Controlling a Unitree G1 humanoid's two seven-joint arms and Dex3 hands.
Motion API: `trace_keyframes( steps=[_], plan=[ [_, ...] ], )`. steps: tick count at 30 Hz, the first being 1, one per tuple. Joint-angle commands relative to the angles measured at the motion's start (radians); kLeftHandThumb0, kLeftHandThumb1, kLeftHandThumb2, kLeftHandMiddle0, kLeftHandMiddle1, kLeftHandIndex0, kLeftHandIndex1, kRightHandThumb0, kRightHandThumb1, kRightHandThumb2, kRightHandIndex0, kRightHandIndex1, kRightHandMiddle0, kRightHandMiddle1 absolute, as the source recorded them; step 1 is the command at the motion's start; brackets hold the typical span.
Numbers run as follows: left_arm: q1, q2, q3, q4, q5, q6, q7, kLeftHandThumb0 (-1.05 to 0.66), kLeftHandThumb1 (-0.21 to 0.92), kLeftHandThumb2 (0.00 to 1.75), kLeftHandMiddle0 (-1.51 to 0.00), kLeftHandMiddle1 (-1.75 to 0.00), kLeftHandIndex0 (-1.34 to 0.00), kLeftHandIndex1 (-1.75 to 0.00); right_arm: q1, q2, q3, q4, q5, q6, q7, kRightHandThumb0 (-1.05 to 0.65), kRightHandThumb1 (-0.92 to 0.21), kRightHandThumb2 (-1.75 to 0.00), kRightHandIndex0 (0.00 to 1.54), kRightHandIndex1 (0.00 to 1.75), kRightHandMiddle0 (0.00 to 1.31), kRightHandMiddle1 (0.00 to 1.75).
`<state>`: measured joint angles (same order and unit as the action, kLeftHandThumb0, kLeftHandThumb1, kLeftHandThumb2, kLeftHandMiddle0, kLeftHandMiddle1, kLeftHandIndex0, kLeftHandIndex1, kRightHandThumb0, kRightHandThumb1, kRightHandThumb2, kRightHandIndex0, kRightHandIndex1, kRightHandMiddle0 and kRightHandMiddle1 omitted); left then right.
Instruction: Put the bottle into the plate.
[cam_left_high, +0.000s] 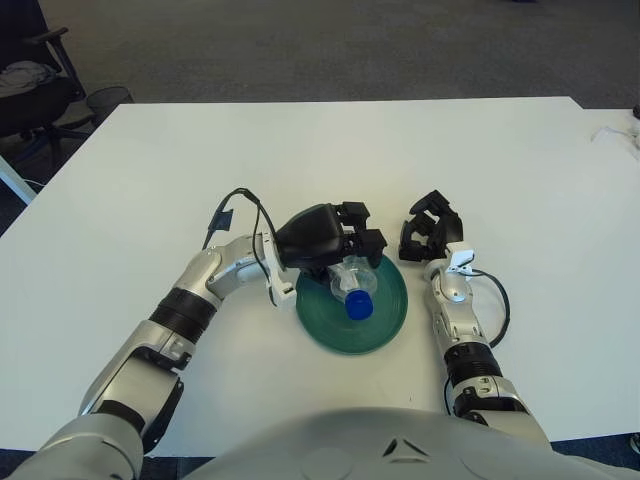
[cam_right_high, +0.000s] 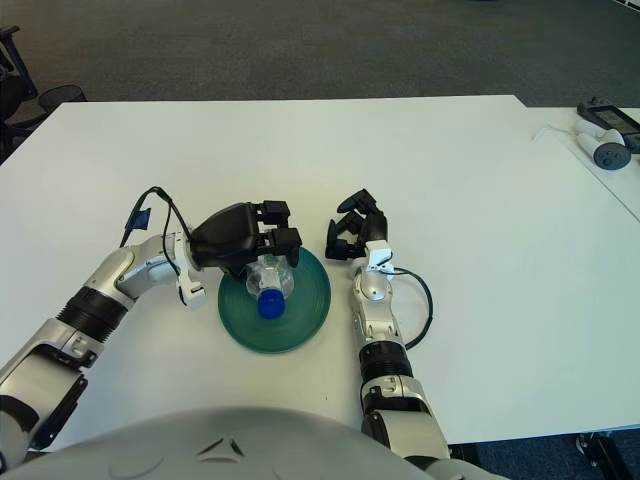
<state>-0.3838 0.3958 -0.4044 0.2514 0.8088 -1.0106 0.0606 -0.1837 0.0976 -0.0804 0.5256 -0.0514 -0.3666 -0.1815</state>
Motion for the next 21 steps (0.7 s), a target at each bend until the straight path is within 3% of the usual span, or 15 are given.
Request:
trace_keyframes(
  steps=[1, 12, 15, 16, 18, 20, 21],
  plan=[
    [0.011, 0.013, -0.010, -0.009, 0.000, 0.007, -0.007, -0.10, 0.44, 1.07, -1.09, -1.75, -0.83, -1.75, 0.044, 0.004, -0.001, 0.029, 0.011, 0.059, -0.002, 0.00, -0.01, -1.62, 0.89, 1.59, 0.63, 1.75],
    [0.007, -0.003, -0.002, 0.006, -0.011, -0.023, 0.051, -0.10, 0.44, 1.07, -1.07, -1.75, -0.81, -1.75, 0.046, 0.006, -0.004, 0.035, 0.019, 0.047, 0.009, 0.00, 0.00, -1.62, 0.89, 1.59, 0.63, 1.75],
    [0.004, -0.012, 0.004, 0.018, -0.018, -0.045, 0.084, -0.18, 0.43, 1.10, -0.99, -1.75, -0.72, -1.75, 0.046, 0.006, -0.004, 0.036, 0.014, 0.047, 0.004, 0.00, 0.00, -1.63, 0.89, 1.59, 0.64, 1.75],
    [0.002, -0.017, 0.005, 0.029, -0.019, -0.058, 0.101, -0.27, 0.42, 1.13, -0.96, -1.75, -0.65, -1.75, 0.048, 0.008, -0.002, 0.032, 0.014, 0.046, 0.004, 0.00, 0.00, -1.63, 0.89, 1.59, 0.64, 1.75],
    [-0.001, -0.015, 0.009, 0.072, -0.008, -0.093, 0.144, -0.33, 0.52, 1.02, -0.81, -1.75, -0.52, -1.74, 0.054, 0.014, 0.003, 0.018, 0.005, 0.045, -0.008, 0.00, 0.00, -1.63, 0.89, 1.59, 0.64, 1.75],
    [-0.001, -0.002, 0.009, 0.122, 0.020, -0.125, 0.187, -0.35, 0.76, 0.72, -0.47, -1.53, -0.33, -1.74, 0.059, 0.019, 0.008, 0.007, -0.009, 0.047, -0.028, 0.00, 0.00, -1.63, 0.89, 1.60, 0.64, 1.75],
    [-0.001, 0.002, 0.007, 0.139, 0.035, -0.134, 0.203, -0.44, 0.79, 0.73, -0.41, -1.43, -0.27, -1.65, 0.060, 0.020, 0.009, 0.006, -0.014, 0.047, -0.036, 0.00, 0.00, -1.63, 0.89, 1.60, 0.64, 1.75]
  ],
)
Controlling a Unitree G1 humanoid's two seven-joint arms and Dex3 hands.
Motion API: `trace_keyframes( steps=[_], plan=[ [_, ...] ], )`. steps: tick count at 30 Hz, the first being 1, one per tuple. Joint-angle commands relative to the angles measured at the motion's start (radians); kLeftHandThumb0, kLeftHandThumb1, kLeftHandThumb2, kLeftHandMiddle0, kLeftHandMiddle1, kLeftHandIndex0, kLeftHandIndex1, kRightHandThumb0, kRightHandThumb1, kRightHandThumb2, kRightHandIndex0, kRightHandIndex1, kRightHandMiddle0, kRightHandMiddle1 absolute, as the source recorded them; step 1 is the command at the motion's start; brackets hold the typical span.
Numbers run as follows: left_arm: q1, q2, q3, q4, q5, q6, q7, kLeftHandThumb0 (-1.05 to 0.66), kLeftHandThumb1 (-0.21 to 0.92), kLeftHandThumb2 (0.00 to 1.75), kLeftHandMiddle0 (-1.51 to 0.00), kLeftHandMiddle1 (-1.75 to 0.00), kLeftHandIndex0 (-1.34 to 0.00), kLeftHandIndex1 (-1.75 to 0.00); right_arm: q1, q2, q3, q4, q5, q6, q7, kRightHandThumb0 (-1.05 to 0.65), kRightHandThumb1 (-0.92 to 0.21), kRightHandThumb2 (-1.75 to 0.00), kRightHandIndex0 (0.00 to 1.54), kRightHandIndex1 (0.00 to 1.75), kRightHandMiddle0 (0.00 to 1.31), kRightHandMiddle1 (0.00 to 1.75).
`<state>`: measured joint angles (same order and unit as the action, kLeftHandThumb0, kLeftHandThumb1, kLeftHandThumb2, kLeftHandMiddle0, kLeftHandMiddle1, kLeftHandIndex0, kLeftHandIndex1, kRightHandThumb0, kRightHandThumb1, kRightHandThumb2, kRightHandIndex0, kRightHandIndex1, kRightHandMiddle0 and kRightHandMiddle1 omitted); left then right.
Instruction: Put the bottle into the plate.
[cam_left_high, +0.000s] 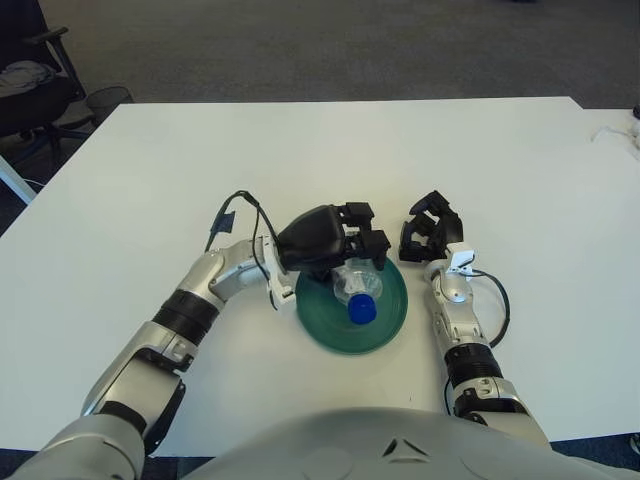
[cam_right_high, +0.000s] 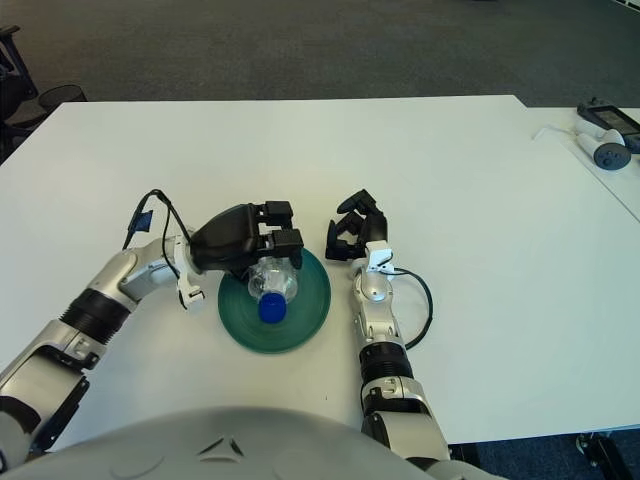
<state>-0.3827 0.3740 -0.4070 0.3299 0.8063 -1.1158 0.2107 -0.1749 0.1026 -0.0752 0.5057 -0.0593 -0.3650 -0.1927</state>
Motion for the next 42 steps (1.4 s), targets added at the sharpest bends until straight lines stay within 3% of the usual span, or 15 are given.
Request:
trace_keyframes(
  steps=[1, 2, 5, 8, 11, 15, 21, 27, 29, 42],
  plan=[
    [-0.007, 0.029, 0.001, 0.059, 0.047, -0.025, 0.042, -0.57, 0.84, 0.75, -0.34, -1.23, -0.20, -1.50, 0.044, 0.012, 0.001, 0.045, -0.010, 0.032, -0.035, 0.00, 0.00, -1.63, 0.89, 1.60, 0.64, 1.75],
    [-0.014, 0.034, -0.005, 0.054, 0.054, -0.021, 0.030, -0.68, 0.87, 0.80, -0.28, -0.94, -0.13, -1.28, 0.034, 0.006, -0.005, 0.075, -0.012, 0.013, -0.044, 0.00, 0.00, -1.64, 0.89, 1.61, 0.64, 1.75],
    [-0.027, 0.043, -0.013, 0.043, 0.081, -0.014, 0.024, -0.83, 0.90, 0.89, -0.25, -0.41, -0.04, -0.92, 0.018, -0.001, -0.007, 0.115, -0.026, -0.015, -0.073, 0.00, 0.00, -1.64, 0.88, 1.62, 0.64, 1.75],
    [-0.034, 0.057, -0.016, 0.007, 0.135, 0.007, 0.027, -0.92, 0.92, 0.96, -0.20, -0.17, -0.01, -0.63, 0.015, 0.000, 0.009, 0.107, -0.081, -0.010, -0.142, 0.00, 0.01, -1.65, 0.88, 1.63, 0.64, 1.75],
    [-0.040, 0.067, -0.018, -0.025, 0.153, 0.021, 0.012, -0.98, 0.92, 1.01, -0.16, -0.07, 0.00, -0.42, 0.017, 0.014, 0.032, 0.057, -0.122, 0.018, -0.182, 0.00, 0.04, -1.68, 0.90, 1.63, 0.66, 1.75],
    [-0.047, 0.083, -0.025, -0.044, 0.168, 0.026, 0.004, -1.03, 0.92, 1.04, -0.12, -0.02, 0.00, -0.27, 0.023, 0.012, 0.043, 0.050, -0.124, 0.004, -0.184, 0.00, 0.06, -1.70, 0.92, 1.63, 0.67, 1.75],
    [-0.058, 0.106, -0.036, -0.064, 0.162, 0.028, -0.017, -1.05, 0.92, 1.05, -0.07, 0.00, 0.00, -0.18, 0.052, 0.020, 0.061, 0.005, -0.101, -0.039, -0.151, 0.00, 0.08, -1.72, 0.94, 1.62, 0.69, 1.75],
    [-0.066, 0.124, -0.041, -0.088, 0.177, 0.039, -0.034, -1.05, 0.92, 1.07, -0.04, 0.00, 0.00, -0.13, 0.061, 0.023, 0.062, -0.003, -0.078, -0.069, -0.127, 0.00, 0.11, -1.74, 0.96, 1.61, 0.71, 1.75],
    [-0.065, 0.128, -0.040, -0.095, 0.176, 0.047, -0.041, -1.05, 0.92, 1.07, -0.03, 0.00, 0.00, -0.12, 0.033, 0.014, 0.046, 0.063, -0.065, -0.098, -0.124, 0.00, 0.11, -1.74, 0.96, 1.61, 0.71, 1.75],
    [-0.055, 0.138, -0.039, -0.115, 0.159, 0.069, -0.064, -1.05, 0.92, 1.07, 0.00, 0.00, 0.00, -0.07, 0.042, 0.030, 0.037, 0.065, -0.032, -0.098, -0.121, 0.00, 0.11, -1.74, 0.96, 1.60, 0.71, 1.75]
  ],
)
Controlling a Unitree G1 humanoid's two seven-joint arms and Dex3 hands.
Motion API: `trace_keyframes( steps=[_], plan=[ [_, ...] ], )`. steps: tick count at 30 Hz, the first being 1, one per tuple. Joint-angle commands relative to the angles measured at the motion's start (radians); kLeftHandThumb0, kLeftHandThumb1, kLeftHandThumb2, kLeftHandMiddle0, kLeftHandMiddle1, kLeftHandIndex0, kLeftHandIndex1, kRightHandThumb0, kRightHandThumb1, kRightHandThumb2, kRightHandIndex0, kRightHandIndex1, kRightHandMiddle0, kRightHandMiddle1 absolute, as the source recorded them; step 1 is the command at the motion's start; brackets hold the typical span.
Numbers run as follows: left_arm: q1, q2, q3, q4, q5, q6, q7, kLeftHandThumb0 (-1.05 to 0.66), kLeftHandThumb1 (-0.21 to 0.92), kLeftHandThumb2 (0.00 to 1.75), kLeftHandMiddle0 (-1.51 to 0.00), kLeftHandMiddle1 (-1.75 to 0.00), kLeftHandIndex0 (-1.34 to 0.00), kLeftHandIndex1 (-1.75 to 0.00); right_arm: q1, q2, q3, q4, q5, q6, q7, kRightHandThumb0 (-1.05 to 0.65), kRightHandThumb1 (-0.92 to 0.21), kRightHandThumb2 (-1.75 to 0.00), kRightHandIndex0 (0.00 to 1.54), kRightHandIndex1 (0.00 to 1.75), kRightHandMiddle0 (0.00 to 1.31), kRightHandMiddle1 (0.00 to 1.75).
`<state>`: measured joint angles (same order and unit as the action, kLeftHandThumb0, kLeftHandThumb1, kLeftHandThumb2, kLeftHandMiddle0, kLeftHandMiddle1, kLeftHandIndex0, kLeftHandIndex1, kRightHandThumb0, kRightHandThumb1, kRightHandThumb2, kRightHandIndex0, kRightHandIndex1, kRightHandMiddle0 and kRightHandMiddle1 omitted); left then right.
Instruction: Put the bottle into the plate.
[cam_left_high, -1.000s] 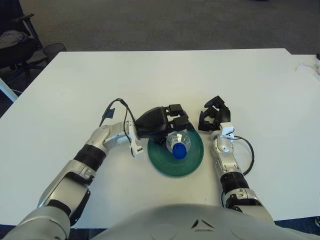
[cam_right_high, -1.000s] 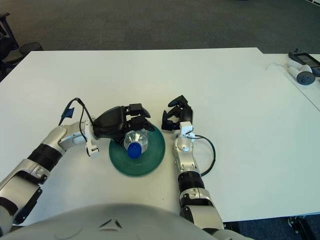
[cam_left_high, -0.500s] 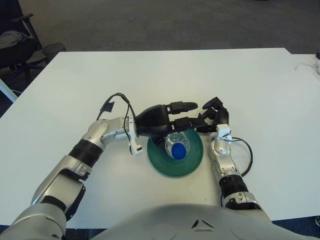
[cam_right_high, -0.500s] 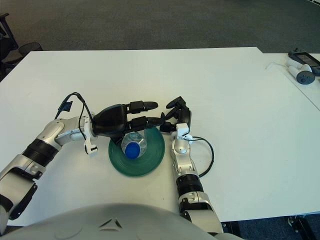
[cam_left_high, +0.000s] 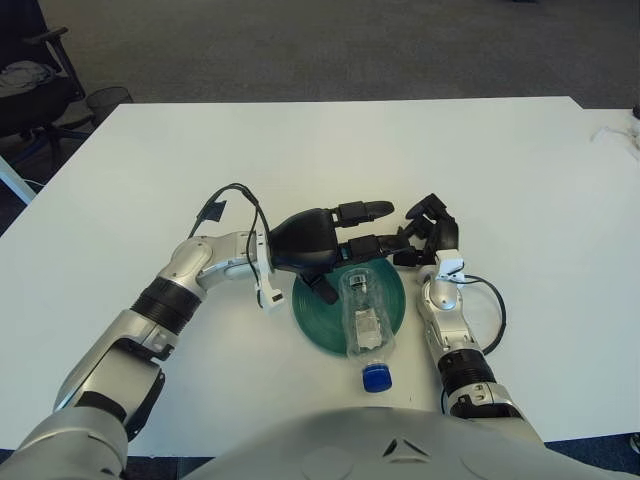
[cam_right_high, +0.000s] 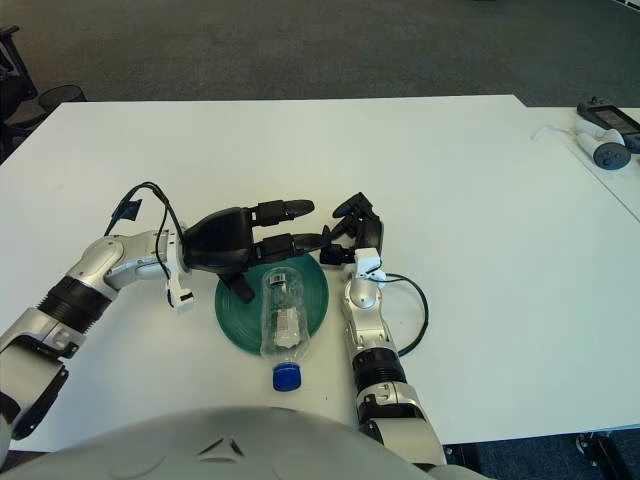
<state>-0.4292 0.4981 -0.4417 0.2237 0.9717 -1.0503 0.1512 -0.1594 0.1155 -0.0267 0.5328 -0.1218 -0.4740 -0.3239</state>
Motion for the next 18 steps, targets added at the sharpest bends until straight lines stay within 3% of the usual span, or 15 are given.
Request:
trace_keyframes(
  steps=[1, 8, 18],
  plan=[
    [-0.009, 0.014, -0.003, -0.008, -0.006, 0.003, 0.000, -1.05, 0.92, 1.06, 0.00, 0.00, 0.00, -0.07, 0.028, 0.018, -0.013, 0.039, 0.040, 0.007, 0.018, 0.00, 0.11, -1.74, 0.96, 1.60, 0.71, 1.75],
    [-0.022, 0.027, 0.003, -0.020, -0.023, 0.003, -0.022, -1.05, 0.92, 1.06, -0.01, 0.00, 0.00, -0.05, -0.008, -0.005, -0.025, 0.131, 0.019, -0.066, -0.018, 0.00, 0.11, -1.75, 0.96, 1.60, 0.72, 1.75],
    [-0.028, 0.036, 0.013, -0.042, -0.030, 0.013, -0.026, -1.03, 0.92, 1.07, -0.04, -0.01, -0.01, -0.11, -0.050, -0.087, 0.036, 0.263, -0.142, -0.172, -0.143, 0.00, 0.10, -1.75, 0.94, 1.64, 0.71, 1.75]
  ],
)
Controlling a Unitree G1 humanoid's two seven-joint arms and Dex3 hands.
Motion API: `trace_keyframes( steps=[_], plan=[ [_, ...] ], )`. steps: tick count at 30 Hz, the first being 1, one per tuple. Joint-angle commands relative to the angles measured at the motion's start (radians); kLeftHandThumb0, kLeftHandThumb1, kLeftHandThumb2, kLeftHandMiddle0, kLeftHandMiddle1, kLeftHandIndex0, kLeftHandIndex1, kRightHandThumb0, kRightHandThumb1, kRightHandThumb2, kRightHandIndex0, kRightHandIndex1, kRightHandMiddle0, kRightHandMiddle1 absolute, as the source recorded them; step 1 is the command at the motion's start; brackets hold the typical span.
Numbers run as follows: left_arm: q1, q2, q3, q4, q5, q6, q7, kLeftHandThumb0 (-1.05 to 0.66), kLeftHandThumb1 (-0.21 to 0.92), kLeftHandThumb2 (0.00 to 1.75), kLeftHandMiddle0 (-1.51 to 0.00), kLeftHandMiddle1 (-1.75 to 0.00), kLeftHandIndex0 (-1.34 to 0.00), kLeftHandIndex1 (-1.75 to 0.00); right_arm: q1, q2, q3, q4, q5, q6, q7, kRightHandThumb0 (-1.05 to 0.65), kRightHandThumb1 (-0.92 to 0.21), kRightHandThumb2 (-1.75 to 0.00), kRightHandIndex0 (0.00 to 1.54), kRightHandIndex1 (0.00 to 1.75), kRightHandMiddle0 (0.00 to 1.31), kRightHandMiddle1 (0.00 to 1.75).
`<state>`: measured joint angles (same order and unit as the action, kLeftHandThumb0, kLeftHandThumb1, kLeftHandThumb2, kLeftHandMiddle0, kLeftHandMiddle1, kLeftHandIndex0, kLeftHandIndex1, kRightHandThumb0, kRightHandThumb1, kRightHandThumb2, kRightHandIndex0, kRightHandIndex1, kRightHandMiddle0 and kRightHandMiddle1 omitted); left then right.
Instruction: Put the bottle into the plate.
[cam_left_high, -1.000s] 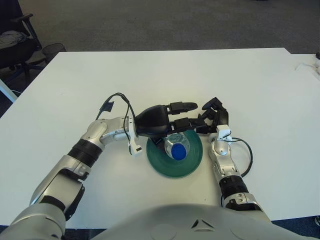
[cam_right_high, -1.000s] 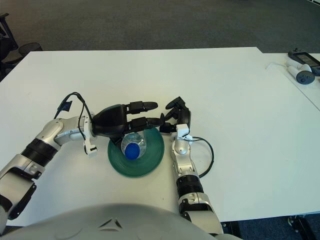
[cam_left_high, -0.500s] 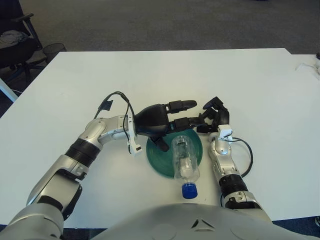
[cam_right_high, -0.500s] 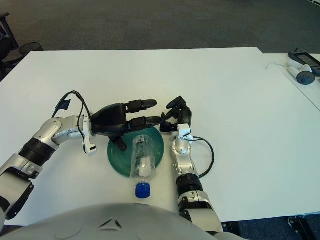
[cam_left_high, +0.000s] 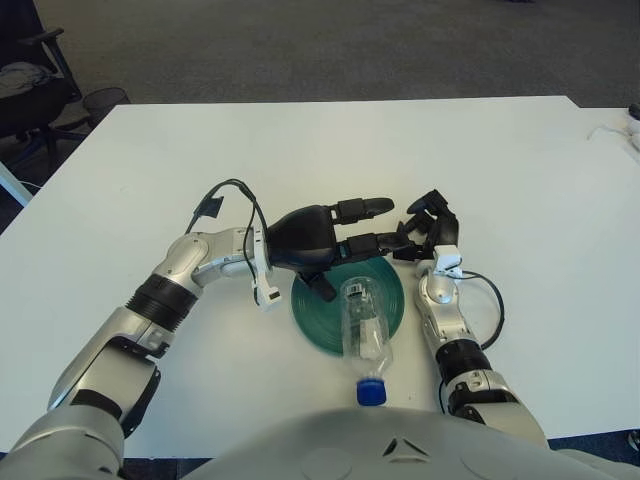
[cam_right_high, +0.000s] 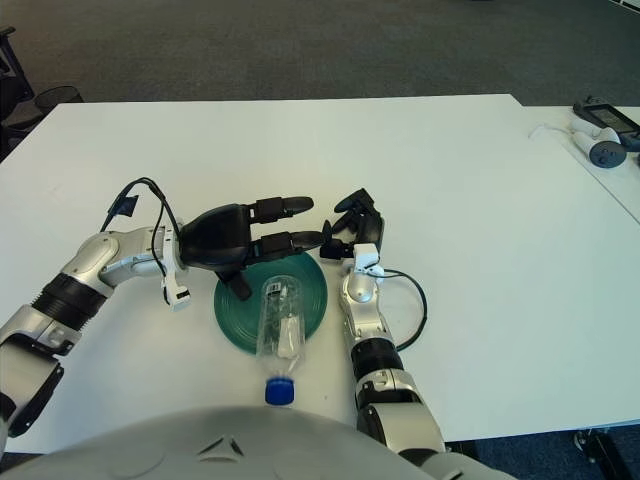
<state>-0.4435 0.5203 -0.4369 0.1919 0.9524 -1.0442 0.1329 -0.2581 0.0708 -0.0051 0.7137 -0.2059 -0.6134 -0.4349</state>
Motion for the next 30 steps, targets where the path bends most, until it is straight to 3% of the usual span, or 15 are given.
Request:
trace_keyframes(
  steps=[1, 16, 24, 30],
  plan=[
    [-0.014, 0.015, 0.009, -0.010, -0.012, 0.007, -0.009, -1.03, 0.92, 1.07, -0.04, -0.01, 0.00, -0.12, 0.045, -0.050, 0.021, 0.094, -0.072, -0.040, -0.045, 0.00, 0.09, -1.75, 0.94, 1.65, 0.70, 1.75],
    [-0.025, 0.009, 0.005, 0.011, -0.110, 0.013, -0.064, -0.98, 0.92, 1.03, -0.05, -0.01, 0.00, -0.18, 0.003, -0.086, 0.072, 0.204, -0.146, -0.070, -0.177, 0.00, 0.07, -1.75, 0.88, 1.72, 0.70, 1.75],
    [-0.019, -0.002, 0.015, 0.032, -0.208, 0.026, -0.111, -0.98, 0.92, 1.00, -0.06, -0.01, 0.00, -0.25, 0.033, -0.046, 0.062, 0.145, -0.050, -0.059, -0.069, 0.00, 0.07, -1.75, 0.87, 1.75, 0.70, 1.74],
    [-0.057, -0.036, 0.050, 0.123, -0.372, 0.057, -0.142, -0.97, 0.92, 0.93, -0.08, -0.01, 0.00, -0.37, 0.041, 0.003, -0.005, 0.110, 0.103, 0.026, 0.050, 0.00, 0.07, -1.75, 0.88, 1.72, 0.70, 1.74]
  ],
)
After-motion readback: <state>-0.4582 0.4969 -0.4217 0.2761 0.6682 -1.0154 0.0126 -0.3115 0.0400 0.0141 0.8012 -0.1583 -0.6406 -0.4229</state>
